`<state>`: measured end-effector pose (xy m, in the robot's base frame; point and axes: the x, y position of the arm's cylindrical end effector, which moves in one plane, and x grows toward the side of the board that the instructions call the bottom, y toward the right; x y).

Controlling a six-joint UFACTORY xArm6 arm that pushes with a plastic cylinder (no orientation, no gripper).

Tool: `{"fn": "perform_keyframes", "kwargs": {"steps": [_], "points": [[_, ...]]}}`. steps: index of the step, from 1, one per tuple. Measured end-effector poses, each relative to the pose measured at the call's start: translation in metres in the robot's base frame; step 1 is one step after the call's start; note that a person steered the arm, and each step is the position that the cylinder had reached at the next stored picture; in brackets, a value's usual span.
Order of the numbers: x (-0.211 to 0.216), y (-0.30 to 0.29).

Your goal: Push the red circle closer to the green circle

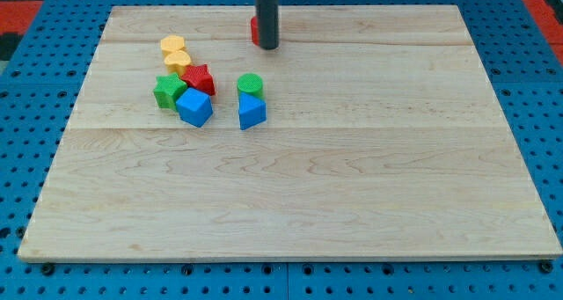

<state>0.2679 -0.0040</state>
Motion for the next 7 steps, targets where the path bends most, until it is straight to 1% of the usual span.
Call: {"fn": "perform_keyframes", "kwargs": {"steps": [1, 2, 3, 4, 5, 6, 7], "points": [[0.0, 0.079], [-0.045, 0.047], [-0.015, -0.02], [0.042, -0.033], [0.043, -0.02], [-0.007, -0.001], [-0.007, -0.086]]}}
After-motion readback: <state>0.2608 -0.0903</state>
